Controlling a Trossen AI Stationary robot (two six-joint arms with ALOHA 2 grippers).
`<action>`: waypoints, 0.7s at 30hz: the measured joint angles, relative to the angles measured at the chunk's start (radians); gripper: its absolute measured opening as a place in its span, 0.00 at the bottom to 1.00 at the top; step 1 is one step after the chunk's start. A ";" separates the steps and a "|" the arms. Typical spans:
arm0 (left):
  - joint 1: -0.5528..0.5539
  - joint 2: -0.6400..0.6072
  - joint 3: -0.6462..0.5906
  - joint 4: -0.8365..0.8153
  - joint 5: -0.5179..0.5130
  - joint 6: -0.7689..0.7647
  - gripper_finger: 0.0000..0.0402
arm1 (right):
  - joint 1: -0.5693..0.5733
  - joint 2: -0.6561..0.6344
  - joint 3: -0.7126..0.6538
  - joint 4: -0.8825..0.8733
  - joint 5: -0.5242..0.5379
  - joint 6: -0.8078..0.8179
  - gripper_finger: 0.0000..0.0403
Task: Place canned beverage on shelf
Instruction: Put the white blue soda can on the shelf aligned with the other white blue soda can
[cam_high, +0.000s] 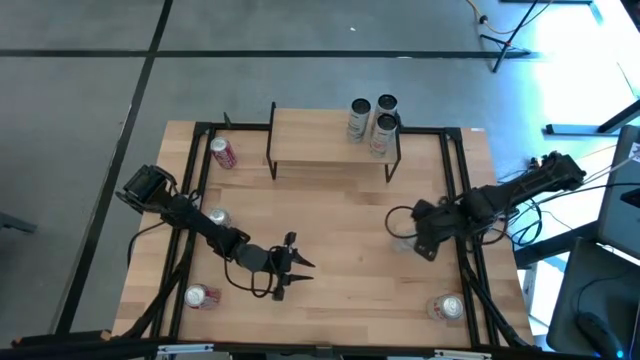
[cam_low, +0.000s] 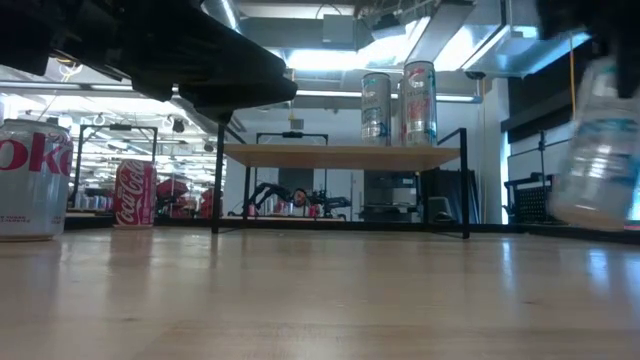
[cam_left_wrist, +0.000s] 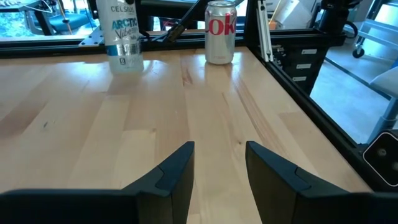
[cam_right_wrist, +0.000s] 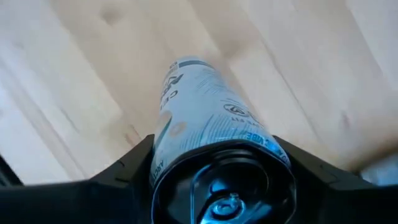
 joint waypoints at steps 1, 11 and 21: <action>0.000 0.000 0.000 0.000 0.000 0.000 0.34 | 0.000 0.021 0.009 0.035 0.014 -0.044 0.57; 0.000 0.000 0.000 0.001 0.000 0.000 0.34 | -0.028 0.398 0.348 0.105 0.081 -0.490 0.57; -0.017 0.000 0.000 -0.003 0.001 -0.006 0.34 | -0.087 0.724 0.678 -0.080 -0.002 -0.721 0.57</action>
